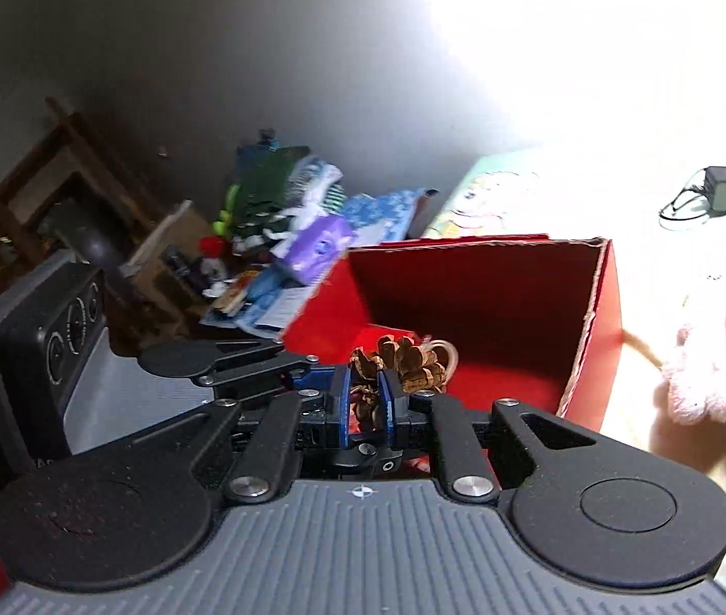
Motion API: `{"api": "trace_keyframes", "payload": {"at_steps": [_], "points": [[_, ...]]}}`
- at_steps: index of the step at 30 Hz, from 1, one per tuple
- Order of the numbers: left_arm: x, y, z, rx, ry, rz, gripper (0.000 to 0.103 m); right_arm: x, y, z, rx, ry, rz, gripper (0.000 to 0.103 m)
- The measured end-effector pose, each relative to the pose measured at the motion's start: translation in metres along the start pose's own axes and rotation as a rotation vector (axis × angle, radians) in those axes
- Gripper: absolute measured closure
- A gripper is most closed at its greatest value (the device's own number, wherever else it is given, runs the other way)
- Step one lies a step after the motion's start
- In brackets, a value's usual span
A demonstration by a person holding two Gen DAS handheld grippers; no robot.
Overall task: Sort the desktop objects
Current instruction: 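Lift the pinecone with the right gripper and carry it over the box, then lower the pinecone into the red box and open the right gripper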
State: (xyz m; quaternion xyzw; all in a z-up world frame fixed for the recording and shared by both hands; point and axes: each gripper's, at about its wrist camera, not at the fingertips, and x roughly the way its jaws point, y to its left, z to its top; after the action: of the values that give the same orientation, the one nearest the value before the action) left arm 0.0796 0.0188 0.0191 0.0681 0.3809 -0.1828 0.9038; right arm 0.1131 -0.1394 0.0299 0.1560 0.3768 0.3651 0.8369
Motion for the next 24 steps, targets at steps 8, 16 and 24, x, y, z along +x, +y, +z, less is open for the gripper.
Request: {"api": "trace_keyframes", "payload": {"at_steps": [8,16,24], "points": [[0.06,0.042,0.005,0.099,0.18,-0.089,0.05,0.067,-0.025,0.015,0.17,0.156,-0.109,0.09],[0.098,0.065,0.004,0.122,0.341,-0.207,0.04,0.099,-0.031,0.013,0.231,0.264,-0.225,0.089],[0.117,0.074,0.006,0.081,0.435,-0.346,0.039,0.103,-0.043,0.015,0.322,0.33,-0.29,0.083]]}}
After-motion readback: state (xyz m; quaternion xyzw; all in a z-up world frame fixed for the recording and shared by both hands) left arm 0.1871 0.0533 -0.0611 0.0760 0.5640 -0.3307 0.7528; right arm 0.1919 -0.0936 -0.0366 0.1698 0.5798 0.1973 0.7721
